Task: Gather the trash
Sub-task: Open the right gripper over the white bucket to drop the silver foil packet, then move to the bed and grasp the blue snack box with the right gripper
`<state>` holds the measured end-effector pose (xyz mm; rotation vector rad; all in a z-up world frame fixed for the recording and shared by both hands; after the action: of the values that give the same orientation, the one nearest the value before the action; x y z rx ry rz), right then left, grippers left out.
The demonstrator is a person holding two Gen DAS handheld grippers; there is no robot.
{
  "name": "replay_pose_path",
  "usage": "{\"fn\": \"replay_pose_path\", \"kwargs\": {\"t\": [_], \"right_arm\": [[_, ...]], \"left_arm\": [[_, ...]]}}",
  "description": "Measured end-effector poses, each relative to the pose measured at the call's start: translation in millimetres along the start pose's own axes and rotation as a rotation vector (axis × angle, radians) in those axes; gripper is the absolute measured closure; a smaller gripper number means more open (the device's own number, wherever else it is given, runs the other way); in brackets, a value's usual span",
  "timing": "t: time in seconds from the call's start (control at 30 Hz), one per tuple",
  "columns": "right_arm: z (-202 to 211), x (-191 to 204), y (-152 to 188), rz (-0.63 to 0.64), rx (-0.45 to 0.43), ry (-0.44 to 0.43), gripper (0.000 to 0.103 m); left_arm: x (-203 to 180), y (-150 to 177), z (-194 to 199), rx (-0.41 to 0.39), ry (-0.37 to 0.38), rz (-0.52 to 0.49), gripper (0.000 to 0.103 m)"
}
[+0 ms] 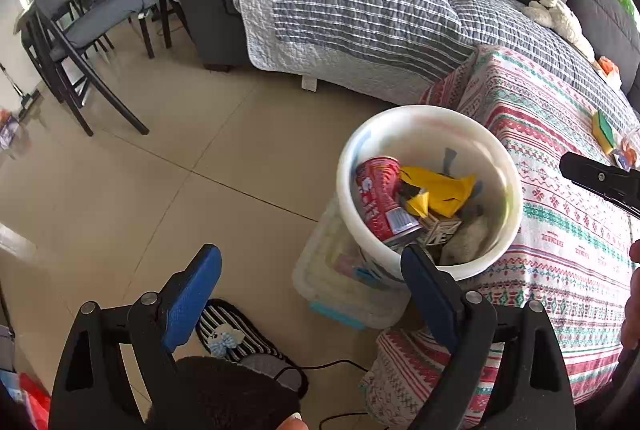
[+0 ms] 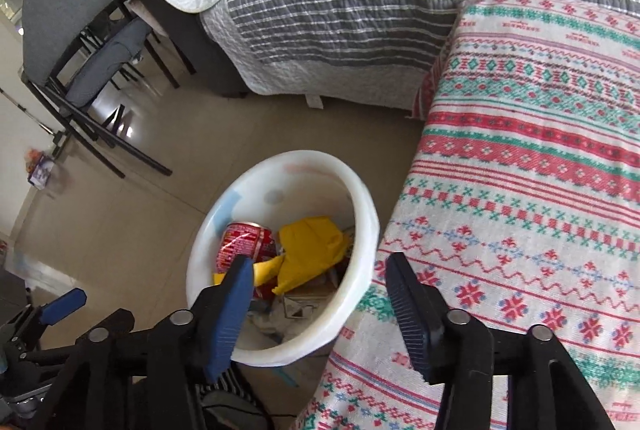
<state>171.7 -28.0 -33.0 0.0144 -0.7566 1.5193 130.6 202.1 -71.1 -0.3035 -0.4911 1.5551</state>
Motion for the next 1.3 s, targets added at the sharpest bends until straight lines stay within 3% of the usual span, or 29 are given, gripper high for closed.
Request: {"fn": "replay_pose_path", "kwargs": {"t": [0.27,0.37,0.53,0.73,0.97,1.13,1.3], "right_arm": [[28.9,-37.6,0.8,-0.005,-0.035,0.079,0.027],[43.3,-62.1,1.1,-0.016,-0.054,0.121,0.023],[69.2,-115.4,-0.3,-0.062,-0.09,0.21,0.021],[99.7,-192.9,-12.0,-0.133,-0.14,0.385,0.02],[142.0,-278.6,-42.6,-0.24,-0.143,0.469,0.02],[155.0,-316.9,-70.2,-0.164,-0.127,0.543,0.015],[134.5,-348.6,-91.3,-0.102,-0.075,0.567,0.013]], "left_arm": [[-29.0,-8.7,8.2,-0.008,0.041,-0.025,0.009],[-44.0,-12.3,11.7,-0.01,0.077,-0.033,0.001],[-76.9,-20.8,15.2,-0.017,0.112,-0.078,0.0],[-117.6,-34.7,18.2,-0.019,0.158,-0.098,0.0],[-169.2,-58.6,28.1,-0.052,0.189,-0.164,0.0],[-195.6,-68.1,25.2,-0.054,0.193,-0.209,0.0],[-214.0,-71.6,16.7,-0.04,0.188,-0.231,0.0]]}}
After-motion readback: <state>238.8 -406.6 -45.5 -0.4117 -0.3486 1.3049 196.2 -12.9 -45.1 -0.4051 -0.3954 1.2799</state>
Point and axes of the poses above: each gripper's, at about its wrist camera, not at the fingertips, and z roughly against the way its jaws point, x to its left, y to its underside, the point moved 4 cm from there along -z, roughly the way its jaws point, and after that the axes turned 9 degrees about -z, right-handed, at the moved point
